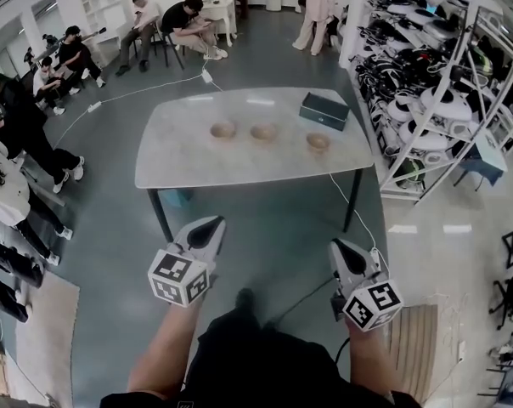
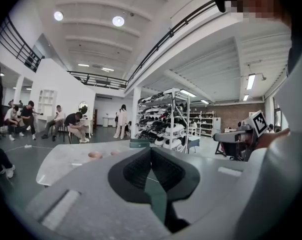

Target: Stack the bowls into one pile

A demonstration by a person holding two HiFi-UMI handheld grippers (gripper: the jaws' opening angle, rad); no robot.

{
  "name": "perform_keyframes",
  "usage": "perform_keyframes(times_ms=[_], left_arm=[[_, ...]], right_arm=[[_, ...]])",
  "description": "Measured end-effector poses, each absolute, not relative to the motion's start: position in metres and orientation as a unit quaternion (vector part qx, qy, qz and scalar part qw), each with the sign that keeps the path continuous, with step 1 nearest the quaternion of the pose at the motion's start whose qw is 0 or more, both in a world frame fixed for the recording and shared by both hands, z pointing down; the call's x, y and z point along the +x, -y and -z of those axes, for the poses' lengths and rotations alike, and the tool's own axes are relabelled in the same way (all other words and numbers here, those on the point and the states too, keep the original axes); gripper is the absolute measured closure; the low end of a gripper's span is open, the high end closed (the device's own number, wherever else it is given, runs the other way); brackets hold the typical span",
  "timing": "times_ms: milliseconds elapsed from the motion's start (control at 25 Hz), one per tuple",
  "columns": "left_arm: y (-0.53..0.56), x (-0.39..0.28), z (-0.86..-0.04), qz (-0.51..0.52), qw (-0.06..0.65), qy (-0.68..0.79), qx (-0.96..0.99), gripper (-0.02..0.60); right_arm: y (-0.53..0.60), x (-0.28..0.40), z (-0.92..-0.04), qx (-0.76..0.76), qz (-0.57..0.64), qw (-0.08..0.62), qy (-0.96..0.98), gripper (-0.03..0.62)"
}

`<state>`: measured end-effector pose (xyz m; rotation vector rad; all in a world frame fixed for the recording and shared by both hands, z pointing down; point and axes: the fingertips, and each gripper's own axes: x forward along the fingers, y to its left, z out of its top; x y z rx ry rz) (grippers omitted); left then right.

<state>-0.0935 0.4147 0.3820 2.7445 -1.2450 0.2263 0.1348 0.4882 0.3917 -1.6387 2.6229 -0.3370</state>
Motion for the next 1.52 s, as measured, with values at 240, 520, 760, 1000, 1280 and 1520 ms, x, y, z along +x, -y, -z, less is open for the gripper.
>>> perform_keyframes(times_ms=[240, 520, 760, 1000, 1280, 1520], left_arm=[[-0.386, -0.092, -0.392, -0.07, 0.072, 0.408, 0.907, 0.571], [-0.319, -0.092, -0.414, -0.063, 0.082, 0.396, 0.912, 0.571], [-0.233, -0.092, -0.429, -0.064, 0.097, 0.387, 0.915, 0.571], [-0.149, -0.09, -0.43, -0.076, 0.098, 0.378, 0.917, 0.571], [-0.072, -0.097, -0.428, -0.066, 0.112, 0.363, 0.923, 0.571], [-0.014, -0.105, -0.417, -0.04, 0.118, 0.346, 0.93, 0.571]], right_arm=[[-0.462, 0.13, -0.403, -0.522, 0.13, 0.004, -0.843, 0.592], [-0.394, 0.124, -0.424, -0.526, 0.138, -0.03, -0.838, 0.592], [-0.312, 0.111, -0.441, -0.523, 0.164, -0.041, -0.836, 0.592], [-0.234, 0.098, -0.447, -0.517, 0.18, -0.045, -0.836, 0.592], [-0.162, 0.093, -0.449, -0.531, 0.192, -0.049, -0.824, 0.592], [-0.111, 0.077, -0.434, -0.542, 0.173, -0.056, -0.82, 0.592]])
